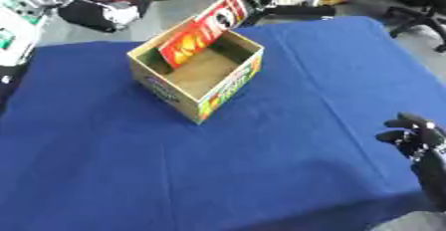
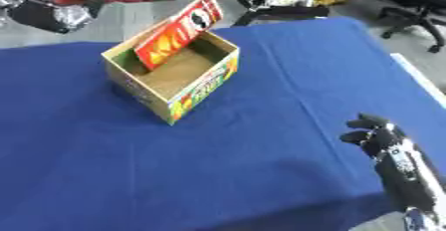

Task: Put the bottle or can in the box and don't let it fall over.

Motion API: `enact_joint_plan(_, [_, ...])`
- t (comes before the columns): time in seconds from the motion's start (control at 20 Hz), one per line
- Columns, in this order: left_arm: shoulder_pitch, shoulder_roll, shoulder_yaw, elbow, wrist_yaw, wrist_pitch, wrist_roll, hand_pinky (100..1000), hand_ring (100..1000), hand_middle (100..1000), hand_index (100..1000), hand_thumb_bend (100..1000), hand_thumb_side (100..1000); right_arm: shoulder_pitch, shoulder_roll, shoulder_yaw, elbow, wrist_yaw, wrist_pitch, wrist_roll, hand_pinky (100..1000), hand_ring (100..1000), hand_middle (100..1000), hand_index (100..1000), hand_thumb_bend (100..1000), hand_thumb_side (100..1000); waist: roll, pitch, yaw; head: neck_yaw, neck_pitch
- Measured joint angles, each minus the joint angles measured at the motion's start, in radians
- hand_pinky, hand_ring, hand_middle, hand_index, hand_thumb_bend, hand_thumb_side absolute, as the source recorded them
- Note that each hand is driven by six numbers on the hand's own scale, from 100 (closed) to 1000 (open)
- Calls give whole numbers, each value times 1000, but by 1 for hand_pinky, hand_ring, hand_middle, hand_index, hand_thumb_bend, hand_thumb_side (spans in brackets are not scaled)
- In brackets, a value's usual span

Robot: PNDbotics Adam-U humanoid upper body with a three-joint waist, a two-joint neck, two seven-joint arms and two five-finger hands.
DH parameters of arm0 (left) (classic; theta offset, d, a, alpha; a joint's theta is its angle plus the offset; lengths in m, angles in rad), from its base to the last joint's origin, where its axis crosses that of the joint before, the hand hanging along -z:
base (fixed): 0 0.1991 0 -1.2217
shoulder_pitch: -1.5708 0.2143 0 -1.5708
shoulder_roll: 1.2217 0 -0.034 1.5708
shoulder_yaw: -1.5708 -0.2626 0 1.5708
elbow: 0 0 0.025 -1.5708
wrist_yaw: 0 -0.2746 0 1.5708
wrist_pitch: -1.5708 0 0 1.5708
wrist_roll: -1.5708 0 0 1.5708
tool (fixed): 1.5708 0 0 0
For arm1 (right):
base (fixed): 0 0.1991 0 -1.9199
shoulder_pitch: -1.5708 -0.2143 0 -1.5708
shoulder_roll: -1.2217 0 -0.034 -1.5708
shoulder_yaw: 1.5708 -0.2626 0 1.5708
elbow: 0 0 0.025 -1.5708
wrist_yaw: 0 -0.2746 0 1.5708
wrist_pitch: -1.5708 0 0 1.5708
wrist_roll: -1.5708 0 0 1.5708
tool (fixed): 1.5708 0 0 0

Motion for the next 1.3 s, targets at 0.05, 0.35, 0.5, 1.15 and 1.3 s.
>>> enact_joint_plan(0.05, [65, 24, 27, -64, 80, 27, 0, 779, 982, 904, 1000, 100, 626, 0, 0, -3, 0, 2, 0, -4, 787, 669, 712, 819, 100, 694, 2, 0, 6, -3, -1])
enact_joint_plan(0.35, [468, 20, 228, -403, 398, 172, 34, 683, 953, 861, 1000, 100, 651, 10, 0, -24, 0, 15, -4, -24, 787, 669, 712, 819, 100, 704, 2, 2, 42, -13, -1])
enact_joint_plan(0.5, [623, -91, 295, -479, 413, 240, 40, 665, 948, 852, 1000, 100, 697, 14, 1, -28, 0, 19, -6, -29, 787, 669, 712, 819, 100, 701, -3, 5, 60, -12, 2])
enact_joint_plan(1.15, [708, -466, 347, -381, 193, 419, -24, 612, 906, 810, 1000, 100, 841, 32, 18, -37, 0, 20, -9, -38, 787, 669, 712, 819, 100, 693, -30, 1, 83, 44, 31])
enact_joint_plan(1.3, [706, -477, 346, -364, 184, 424, -29, 610, 902, 806, 1000, 100, 845, 34, 18, -37, 0, 20, -10, -38, 788, 669, 712, 819, 100, 696, -31, 1, 83, 45, 31])
